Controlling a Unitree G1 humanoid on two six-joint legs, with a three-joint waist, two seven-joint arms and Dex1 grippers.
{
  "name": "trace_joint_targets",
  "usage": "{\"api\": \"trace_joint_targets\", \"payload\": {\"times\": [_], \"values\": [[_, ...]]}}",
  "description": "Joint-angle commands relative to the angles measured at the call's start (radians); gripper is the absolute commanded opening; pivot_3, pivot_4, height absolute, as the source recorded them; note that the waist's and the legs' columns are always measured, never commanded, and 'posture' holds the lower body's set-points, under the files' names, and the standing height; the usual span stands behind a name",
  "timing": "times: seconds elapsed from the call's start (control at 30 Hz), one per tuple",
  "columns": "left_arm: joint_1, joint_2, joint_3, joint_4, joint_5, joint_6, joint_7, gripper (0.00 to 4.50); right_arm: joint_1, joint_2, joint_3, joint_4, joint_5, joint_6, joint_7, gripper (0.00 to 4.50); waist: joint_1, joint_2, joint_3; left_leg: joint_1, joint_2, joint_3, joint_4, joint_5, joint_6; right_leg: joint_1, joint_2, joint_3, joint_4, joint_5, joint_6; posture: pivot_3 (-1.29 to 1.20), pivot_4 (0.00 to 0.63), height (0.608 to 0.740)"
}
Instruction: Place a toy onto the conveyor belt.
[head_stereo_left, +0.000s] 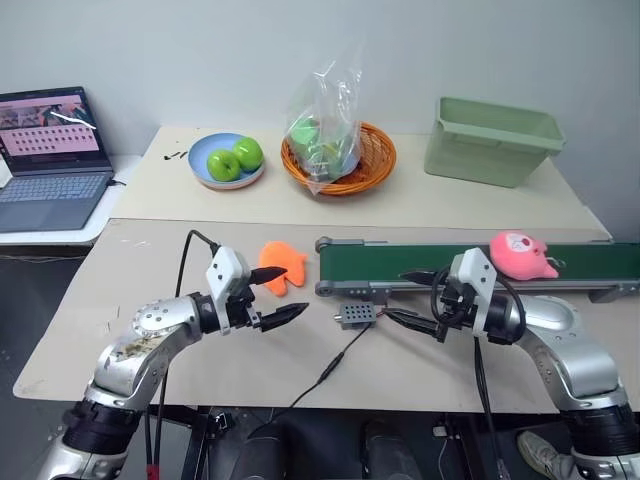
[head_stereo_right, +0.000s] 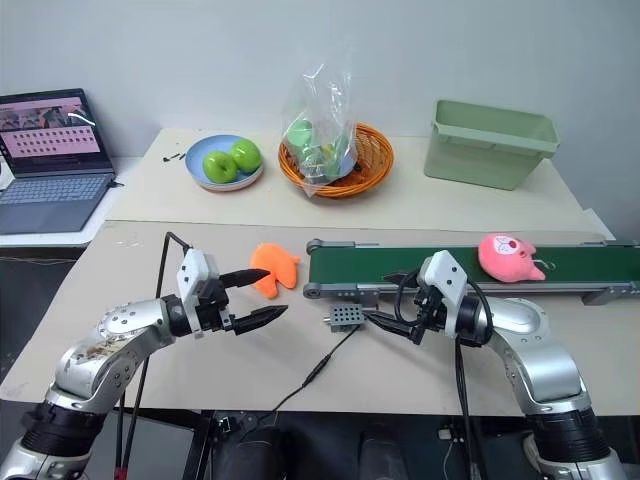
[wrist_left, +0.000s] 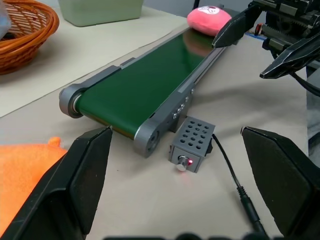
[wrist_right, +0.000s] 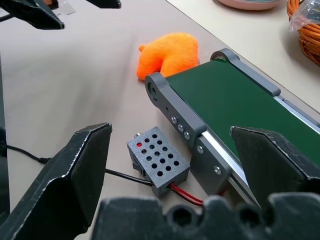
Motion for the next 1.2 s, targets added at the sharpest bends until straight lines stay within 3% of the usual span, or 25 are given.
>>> {"api": "trace_joint_targets", "payload": {"times": [0.03,0.6,1.2], "values": [[-0.014,-0.016,0.006,-0.018,0.006,-0.007,-0.025,4.39,-0.004,0.001,-0.026,-0.028,0.006,-0.025,-0.007,4.50,0.000,0.000,0.000,0.000,0.000,0.000,0.000,0.000,0.000,0.000,0.000,0.000,0.000,0.000,0.000,0.00,0.150,0.715],[-0.018,-0.052,0.014,-0.015,0.049,-0.008,-0.047,4.39,0.003,-0.004,-0.025,-0.030,0.003,-0.027,-0.009,4.50,-0.002,0.000,0.000,0.000,0.000,0.000,0.000,0.000,0.000,0.000,0.000,0.000,0.000,0.000,0.000,0.00,0.150,0.715],[-0.059,-0.135,0.085,-0.009,-0.023,0.024,-0.026,4.39,0.003,-0.013,-0.034,-0.031,0.008,-0.022,0.003,4.50,-0.003,0.000,0.000,0.000,0.000,0.000,0.000,0.000,0.000,0.000,0.000,0.000,0.000,0.000,0.000,0.00,0.150,0.715]]}}
